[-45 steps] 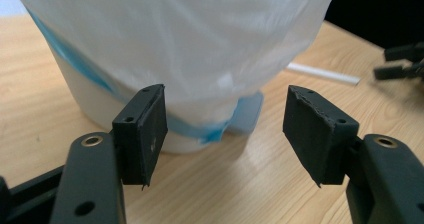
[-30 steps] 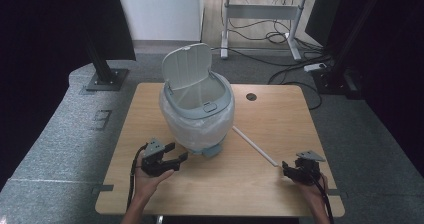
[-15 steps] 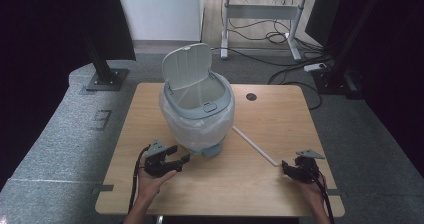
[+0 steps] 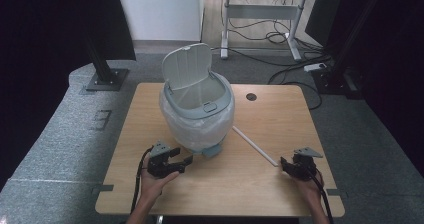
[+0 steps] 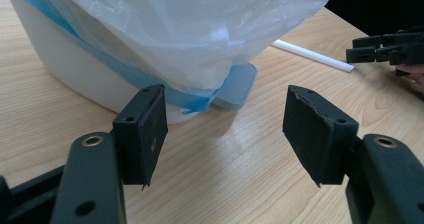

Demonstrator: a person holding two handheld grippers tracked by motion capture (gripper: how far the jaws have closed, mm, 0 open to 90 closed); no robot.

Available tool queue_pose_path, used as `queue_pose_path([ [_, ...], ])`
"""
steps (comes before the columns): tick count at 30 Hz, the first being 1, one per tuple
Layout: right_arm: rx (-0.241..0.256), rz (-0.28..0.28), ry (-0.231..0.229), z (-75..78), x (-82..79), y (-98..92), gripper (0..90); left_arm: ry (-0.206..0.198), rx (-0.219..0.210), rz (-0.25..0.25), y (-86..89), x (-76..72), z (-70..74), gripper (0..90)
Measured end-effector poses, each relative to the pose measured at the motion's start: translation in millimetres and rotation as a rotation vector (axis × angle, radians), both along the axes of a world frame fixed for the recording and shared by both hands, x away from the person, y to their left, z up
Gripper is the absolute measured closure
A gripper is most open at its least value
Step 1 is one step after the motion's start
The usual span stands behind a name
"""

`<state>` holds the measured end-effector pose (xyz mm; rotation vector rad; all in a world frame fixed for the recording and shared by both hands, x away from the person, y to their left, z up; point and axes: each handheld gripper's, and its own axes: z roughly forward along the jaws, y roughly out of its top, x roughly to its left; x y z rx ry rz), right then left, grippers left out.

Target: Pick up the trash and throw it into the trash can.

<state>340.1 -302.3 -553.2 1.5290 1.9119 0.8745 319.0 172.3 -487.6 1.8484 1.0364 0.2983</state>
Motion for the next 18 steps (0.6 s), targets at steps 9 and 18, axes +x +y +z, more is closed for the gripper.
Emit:
queue_pose_path([
  [9, 0.01, 0.011, 0.0, -0.1, 5.0, 1.1, 44.1, 0.0, -0.007, 0.006, 2.4, 0.0, 1.8, 34.1],
  [18, -0.015, 0.019, 0.016, 2.5, 8.6, 4.4, 42.8, -0.001, -0.014, 0.006, 3.8, -0.1, 3.2, 34.1],
])
